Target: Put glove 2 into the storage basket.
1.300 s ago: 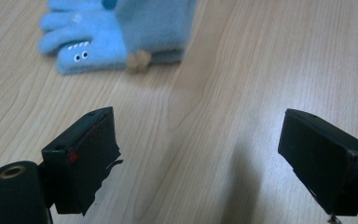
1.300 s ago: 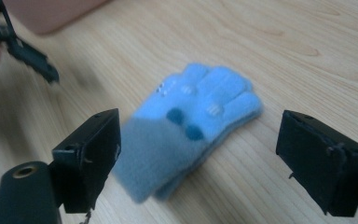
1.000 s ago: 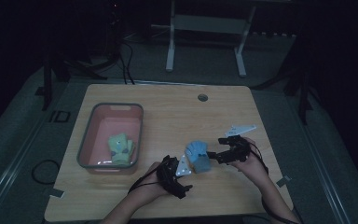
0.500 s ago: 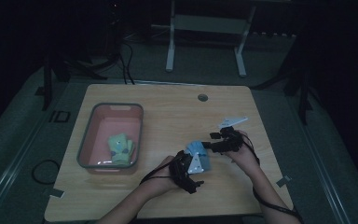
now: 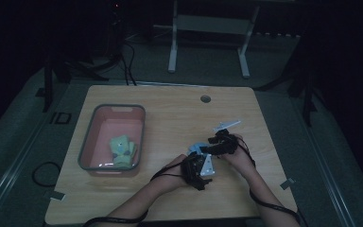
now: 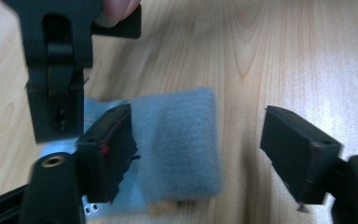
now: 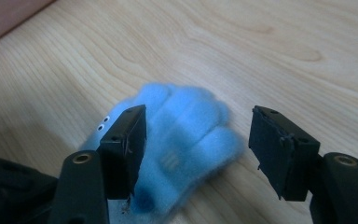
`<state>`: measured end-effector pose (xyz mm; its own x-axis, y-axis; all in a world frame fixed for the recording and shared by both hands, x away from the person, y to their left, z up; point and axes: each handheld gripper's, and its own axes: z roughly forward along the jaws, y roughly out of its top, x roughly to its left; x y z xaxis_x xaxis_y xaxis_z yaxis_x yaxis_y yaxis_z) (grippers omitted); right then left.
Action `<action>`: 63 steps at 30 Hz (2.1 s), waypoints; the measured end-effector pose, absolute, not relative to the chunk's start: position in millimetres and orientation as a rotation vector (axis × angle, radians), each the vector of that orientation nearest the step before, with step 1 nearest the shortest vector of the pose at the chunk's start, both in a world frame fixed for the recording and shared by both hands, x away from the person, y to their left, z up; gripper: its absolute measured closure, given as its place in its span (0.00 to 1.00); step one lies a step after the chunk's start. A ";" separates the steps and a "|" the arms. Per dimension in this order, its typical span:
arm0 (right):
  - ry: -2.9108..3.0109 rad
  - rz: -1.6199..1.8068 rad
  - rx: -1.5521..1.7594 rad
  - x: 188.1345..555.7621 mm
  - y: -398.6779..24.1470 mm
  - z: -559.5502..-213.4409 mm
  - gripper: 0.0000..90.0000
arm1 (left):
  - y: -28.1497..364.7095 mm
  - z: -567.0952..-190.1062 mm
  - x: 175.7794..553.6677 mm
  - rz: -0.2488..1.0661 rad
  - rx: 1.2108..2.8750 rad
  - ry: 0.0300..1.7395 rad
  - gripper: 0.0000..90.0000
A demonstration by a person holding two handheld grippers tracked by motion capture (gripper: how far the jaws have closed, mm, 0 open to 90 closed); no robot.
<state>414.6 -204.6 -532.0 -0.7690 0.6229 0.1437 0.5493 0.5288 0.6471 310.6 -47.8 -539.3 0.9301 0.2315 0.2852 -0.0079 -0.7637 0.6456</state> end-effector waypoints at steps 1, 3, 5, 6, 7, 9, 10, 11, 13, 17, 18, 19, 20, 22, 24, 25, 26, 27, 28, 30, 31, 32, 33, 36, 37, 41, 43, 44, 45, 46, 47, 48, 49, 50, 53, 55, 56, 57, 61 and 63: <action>2.658 1.051 1.020 414.6 -203.7 -534.3 0.39 | -48.3 -541.2 311.0 0.454 2.404 0.152 0.35; 2.668 1.031 1.011 414.4 -202.0 -539.0 0.38 | -49.1 -545.2 311.3 0.454 2.408 0.145 0.39; 2.678 1.013 1.011 414.1 -200.5 -542.8 0.38 | -49.2 -548.5 311.0 0.469 2.409 0.138 0.42; 2.676 1.011 1.006 413.4 -200.0 -543.9 0.38 | -49.3 -549.4 311.1 0.475 2.411 0.136 0.45; 2.678 1.007 1.005 413.0 -199.7 -544.6 0.38 | -49.5 -549.9 310.7 0.485 2.412 0.130 0.46; 2.682 1.001 1.005 412.5 -199.3 -545.4 0.38 | -50.6 -550.2 310.0 0.490 2.420 0.121 0.48; 2.691 1.009 1.008 411.8 -198.6 -546.8 0.36 | -51.2 -550.3 309.6 0.499 2.425 0.121 0.52; 2.693 1.007 1.006 411.2 -198.2 -546.7 0.36 | -51.5 -550.3 309.4 0.504 2.428 0.119 0.54; 2.694 0.993 0.997 410.1 -196.7 -546.6 0.39 | -52.2 -550.7 309.0 0.535 2.434 0.124 0.59; 2.720 0.994 0.967 405.8 -194.0 -545.2 0.58 | -51.4 -549.8 310.0 0.544 2.440 0.145 0.71; 2.731 0.993 0.969 405.6 -193.7 -544.7 0.61 | -50.7 -549.3 310.6 0.534 2.437 0.151 0.73; 2.742 0.997 0.962 405.4 -193.3 -544.6 0.69 | -50.0 -548.8 311.1 0.531 2.438 0.150 0.76; 2.765 1.006 0.970 405.6 -193.0 -544.4 0.74 | -49.6 -548.2 311.3 0.528 2.440 0.152 0.78; 2.786 1.010 0.983 406.4 -192.3 -544.2 0.80 | -49.3 -547.6 310.9 0.522 2.440 0.150 0.81; 2.803 1.012 1.000 406.5 -191.3 -544.0 0.83 | -48.8 -546.4 311.5 0.504 2.443 0.164 0.82; 2.807 1.018 1.007 406.4 -190.9 -544.3 0.84 | -48.5 -545.7 311.6 0.497 2.444 0.166 0.83; 2.807 1.030 1.017 406.4 -191.1 -544.6 0.85 | -48.1 -545.0 310.9 0.505 2.441 0.164 0.84; 2.803 1.037 1.022 406.2 -191.4 -544.6 0.85 | -47.8 -544.9 310.1 0.508 2.437 0.169 0.84; 2.798 1.045 1.027 406.2 -192.0 -544.0 0.86 | -47.2 -545.0 309.2 0.509 2.435 0.169 0.85; 2.793 1.053 1.034 405.6 -192.6 -542.3 0.86 | -45.6 -544.0 309.1 0.500 2.435 0.179 0.86; 2.791 1.066 1.041 405.7 -193.2 -541.2 0.87 | -44.7 -542.7 308.9 0.503 2.433 0.178 0.86; 2.789 1.080 1.043 405.7 -193.7 -539.8 0.87 | -43.7 -540.9 308.7 0.500 2.429 0.183 0.86; 2.784 1.095 1.051 405.5 -194.2 -537.8 0.87 | -42.7 -538.8 309.1 0.489 2.435 0.181 0.86; 2.775 1.129 1.052 404.3 -193.5 -531.3 0.87 | -39.2 -533.3 308.3 0.499 2.436 0.174 0.86; 2.774 1.130 1.041 403.7 -192.3 -529.3 0.87 | -37.8 -531.4 307.9 0.510 2.433 0.173 0.86; 2.765 1.140 1.012 400.9 -186.5 -521.1 0.87 | -31.4 -522.6 307.0 0.495 2.448 0.158 0.86; 2.774 1.146 1.005 400.6 -185.3 -519.4 0.87 | -29.6 -520.5 306.0 0.502 2.448 0.157 0.86; 2.770 1.156 0.996 400.5 -184.2 -517.9 0.87 | -26.7 -516.7 305.0 0.498 2.456 0.152 0.86; 2.778 1.162 0.993 400.1 -181.9 -515.0 0.87 | -25.4 -514.9 304.0 0.513 2.460 0.144 0.86; 2.773 1.184 0.992 400.0 -180.8 -513.6 0.87 | -23.4 -512.2 303.4 0.513 2.459 0.147 0.86; 2.774 1.194 0.993 399.7 -179.1 -511.1 0.87 | -21.7 -509.9 303.0 0.515 2.465 0.142 0.86; 2.777 1.207 0.985 399.8 -177.8 -509.4 0.87 | -19.9 -507.7 302.3 0.528 2.463 0.141 0.86; 2.774 1.229 0.991 400.0 -176.7 -507.3 0.87 | -17.9 -505.3 302.3 0.522 2.462 0.146 0.86; 2.776 1.235 0.990 400.3 -175.5 -505.2 0.87 | -15.9 -502.7 302.2 0.530 2.464 0.146 0.86; 2.769 1.259 0.977 401.2 -170.5 -498.2 0.87 | -10.4 -496.2 302.4 0.548 2.467 0.146 0.86; 2.764 1.253 0.967 401.3 -166.0 -493.5 0.87 | -7.3 -493.0 302.3 0.555 2.471 0.151 0.86; 2.766 1.258 0.953 402.1 -164.0 -491.6 0.87 | -5.5 -491.0 302.1 0.566 2.473 0.147 0.86; 2.764 1.256 0.955 402.4 -161.8 -489.5 0.87 | -3.5 -488.9 301.9 0.568 2.473 0.150 0.86; 2.765 1.281 0.939 403.6 -156.2 -482.9 0.87 | 2.9 -481.9 300.9 0.581 2.477 0.151 0.86; 2.768 1.296 0.920 404.1 -150.5 -476.2 0.87 | 9.2 -475.1 299.9 0.594 2.476 0.148 0.86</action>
<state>404.1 -150.5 -476.2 -0.8326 0.4793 0.2777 0.5202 0.5044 0.6892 299.9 9.2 -475.1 0.8946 0.2326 0.3817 -0.0269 -0.8244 0.5654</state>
